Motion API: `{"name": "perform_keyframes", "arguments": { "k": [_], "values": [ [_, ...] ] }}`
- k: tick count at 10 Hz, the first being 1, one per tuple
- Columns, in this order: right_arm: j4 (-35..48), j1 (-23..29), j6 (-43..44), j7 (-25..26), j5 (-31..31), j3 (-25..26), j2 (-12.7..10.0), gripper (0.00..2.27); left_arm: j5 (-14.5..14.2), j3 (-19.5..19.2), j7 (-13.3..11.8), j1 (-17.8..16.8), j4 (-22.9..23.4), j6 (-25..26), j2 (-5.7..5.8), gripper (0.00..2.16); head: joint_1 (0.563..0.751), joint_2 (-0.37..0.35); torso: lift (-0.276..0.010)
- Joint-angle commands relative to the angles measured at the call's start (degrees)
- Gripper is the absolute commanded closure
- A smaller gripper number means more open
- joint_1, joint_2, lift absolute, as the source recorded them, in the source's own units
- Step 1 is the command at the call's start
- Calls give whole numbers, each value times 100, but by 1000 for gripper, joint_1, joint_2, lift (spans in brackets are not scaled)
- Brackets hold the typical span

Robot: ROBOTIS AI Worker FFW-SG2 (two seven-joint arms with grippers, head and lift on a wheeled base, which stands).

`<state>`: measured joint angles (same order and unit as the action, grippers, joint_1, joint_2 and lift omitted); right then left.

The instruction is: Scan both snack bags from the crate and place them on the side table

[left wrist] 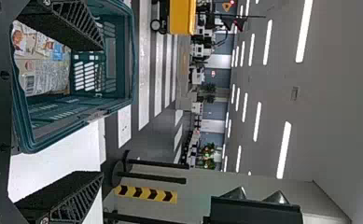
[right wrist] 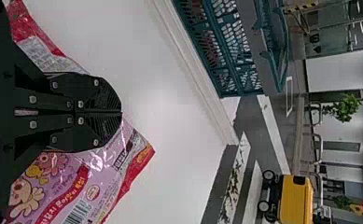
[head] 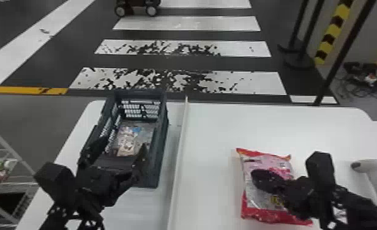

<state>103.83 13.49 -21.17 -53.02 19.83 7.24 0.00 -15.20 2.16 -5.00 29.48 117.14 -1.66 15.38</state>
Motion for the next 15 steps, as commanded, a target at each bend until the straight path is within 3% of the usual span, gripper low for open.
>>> {"name": "perform_keyframes", "arguments": {
  "k": [1,8,15],
  "values": [
    [32,75,-6,-7,-32,-4,-5,2216,0,21,-1,-12,-7,4,9,39,695,65,-98],
    [-442,-207,222,-183,241,717,-5,2216,0,30,-9,-21,11,21,27,39,695,11,-98],
    [-1110,-646,1206,-912,839,1631,-5,2216,17,30,-9,-56,2,21,27,39,695,-76,-98]
  ]
}}
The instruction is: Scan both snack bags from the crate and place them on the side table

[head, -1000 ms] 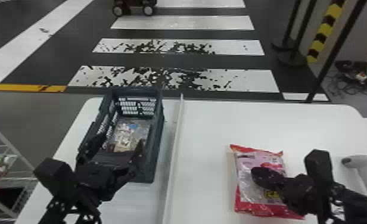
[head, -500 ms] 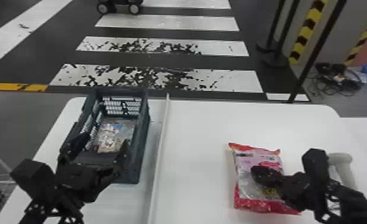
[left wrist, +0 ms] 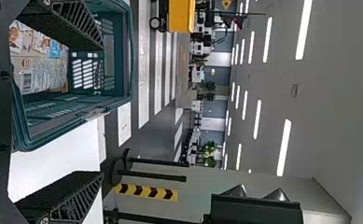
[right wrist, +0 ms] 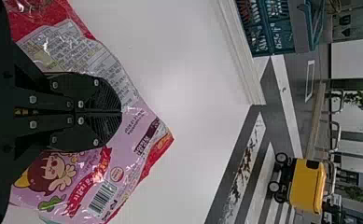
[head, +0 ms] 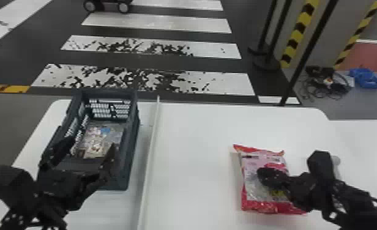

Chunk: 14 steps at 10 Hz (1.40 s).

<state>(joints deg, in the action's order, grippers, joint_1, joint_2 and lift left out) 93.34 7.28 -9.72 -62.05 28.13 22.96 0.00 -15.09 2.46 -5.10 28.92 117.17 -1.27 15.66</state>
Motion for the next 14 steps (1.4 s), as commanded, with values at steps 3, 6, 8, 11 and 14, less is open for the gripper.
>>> {"name": "perform_keyframes", "arguments": {
  "k": [3,6,8,11,14],
  "values": [
    [-299,-121,290,-27,9,271,-5,2216,24,9,0,-9,-1,0,-28,39,695,-99,-98],
    [-387,-227,519,-185,17,420,53,2216,33,9,0,9,-10,18,-28,39,695,-112,-98],
    [-369,-227,536,-282,17,482,88,2216,33,9,0,9,-10,18,-28,39,695,-119,-98],
    [290,55,378,-616,-282,526,-5,2216,33,9,0,18,-1,18,-28,39,695,-123,-98],
    [1107,459,-237,-765,-791,376,-5,2216,24,-9,0,26,-10,18,-19,39,695,-114,-98]
  ]
}}
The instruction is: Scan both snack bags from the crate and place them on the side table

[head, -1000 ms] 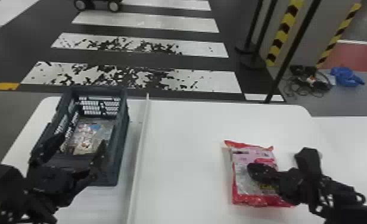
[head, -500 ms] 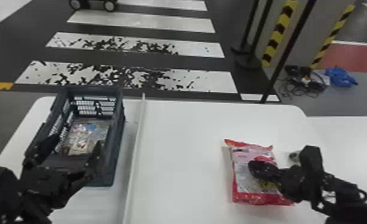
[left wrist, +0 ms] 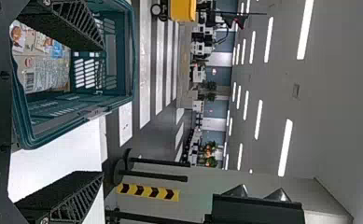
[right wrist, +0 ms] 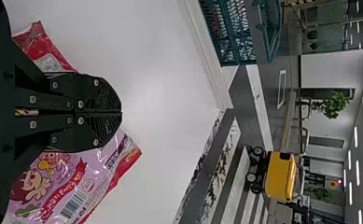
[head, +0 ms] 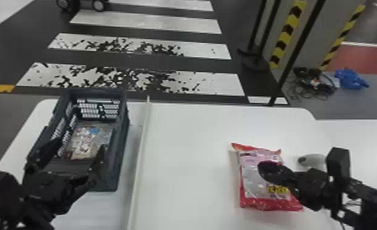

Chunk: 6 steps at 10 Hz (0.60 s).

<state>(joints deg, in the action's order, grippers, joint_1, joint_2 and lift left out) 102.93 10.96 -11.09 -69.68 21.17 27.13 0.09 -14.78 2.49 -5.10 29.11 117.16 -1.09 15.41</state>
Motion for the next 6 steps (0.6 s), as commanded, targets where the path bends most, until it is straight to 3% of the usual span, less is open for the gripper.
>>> {"name": "perform_keyframes", "arguments": {
  "k": [1,6],
  "values": [
    [351,363,-135,-1,-236,-244,-14,2216,-7,-3,0,7,-9,0,6,39,695,-108,-98],
    [-18,530,-30,86,-78,-885,-14,2216,-7,6,0,-2,-35,0,-3,39,695,-24,-98]
  ]
}}
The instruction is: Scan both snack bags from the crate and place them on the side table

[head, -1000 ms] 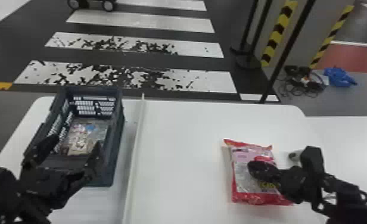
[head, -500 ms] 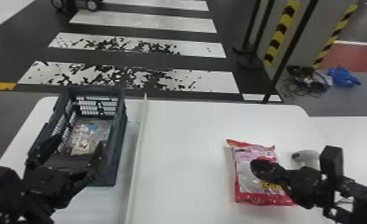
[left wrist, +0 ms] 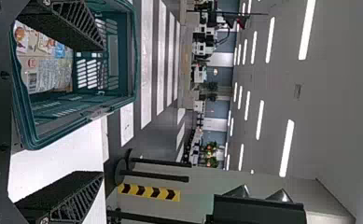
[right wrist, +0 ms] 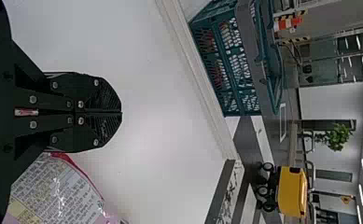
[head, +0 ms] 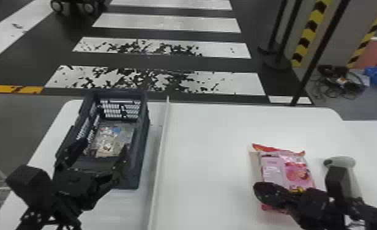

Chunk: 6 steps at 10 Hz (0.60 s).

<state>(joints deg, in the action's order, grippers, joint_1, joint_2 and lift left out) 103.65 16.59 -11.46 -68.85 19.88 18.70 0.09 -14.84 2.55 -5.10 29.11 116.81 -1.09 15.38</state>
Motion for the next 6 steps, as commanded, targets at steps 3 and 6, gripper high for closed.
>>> {"name": "perform_keyframes", "arguments": {
  "k": [3,6],
  "values": [
    [-600,-192,236,56,262,3,-14,2216,-10,-9,0,-1,-26,-18,9,39,695,-1,-98],
    [-635,-192,341,47,279,196,-14,2216,-10,9,0,-19,-53,0,0,39,695,-16,-98]
  ]
}}
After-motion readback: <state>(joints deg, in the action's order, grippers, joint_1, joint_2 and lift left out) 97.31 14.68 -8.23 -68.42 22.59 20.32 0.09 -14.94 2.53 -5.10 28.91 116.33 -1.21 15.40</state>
